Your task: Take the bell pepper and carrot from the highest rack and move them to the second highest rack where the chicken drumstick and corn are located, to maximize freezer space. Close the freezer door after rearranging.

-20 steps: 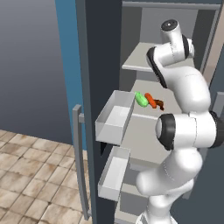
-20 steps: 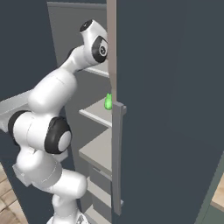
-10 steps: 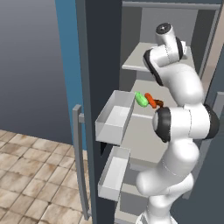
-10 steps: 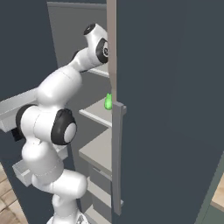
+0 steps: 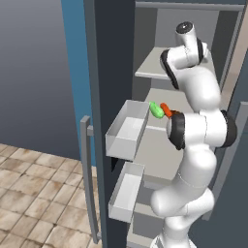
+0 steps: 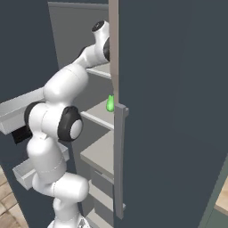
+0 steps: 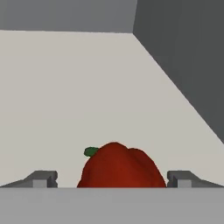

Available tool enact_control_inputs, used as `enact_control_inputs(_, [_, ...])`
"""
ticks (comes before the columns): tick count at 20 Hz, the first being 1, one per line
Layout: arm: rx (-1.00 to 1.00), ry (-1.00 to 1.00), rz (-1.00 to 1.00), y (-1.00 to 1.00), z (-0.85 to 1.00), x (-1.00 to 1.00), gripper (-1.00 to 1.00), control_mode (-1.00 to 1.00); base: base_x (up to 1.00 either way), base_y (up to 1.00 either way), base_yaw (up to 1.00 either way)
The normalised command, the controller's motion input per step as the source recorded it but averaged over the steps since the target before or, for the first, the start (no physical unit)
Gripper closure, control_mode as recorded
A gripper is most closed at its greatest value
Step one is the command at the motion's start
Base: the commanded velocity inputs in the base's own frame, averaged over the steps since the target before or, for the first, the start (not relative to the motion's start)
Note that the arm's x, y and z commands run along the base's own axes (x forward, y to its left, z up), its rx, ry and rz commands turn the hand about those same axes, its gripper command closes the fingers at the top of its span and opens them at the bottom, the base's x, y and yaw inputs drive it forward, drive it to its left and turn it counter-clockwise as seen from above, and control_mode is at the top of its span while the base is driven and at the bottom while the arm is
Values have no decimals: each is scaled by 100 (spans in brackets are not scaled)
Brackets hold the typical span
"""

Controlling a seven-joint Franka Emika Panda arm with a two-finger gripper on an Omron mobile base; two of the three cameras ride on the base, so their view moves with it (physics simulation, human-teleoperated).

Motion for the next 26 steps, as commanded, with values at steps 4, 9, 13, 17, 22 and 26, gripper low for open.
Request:
enact_control_inputs(4, [0,-2,0,-20,-39,3,-100,-100,0,0,0])
enact_control_inputs(9, [0,-7,0,-3,-49,-2,100,-100,0,0,0])
enact_control_inputs(13, [0,-16,0,0,-42,-1,100,-100,0,0,0])
enact_control_inputs(17, [0,-26,0,0,-37,0,100,-100,0,0,0])
enact_control_inputs(22, [0,-26,0,18,-24,-21,100,-100,0,0,0])
enact_control_inputs(26, [0,-3,-12,49,1,-65,100,-100,0,0,0])
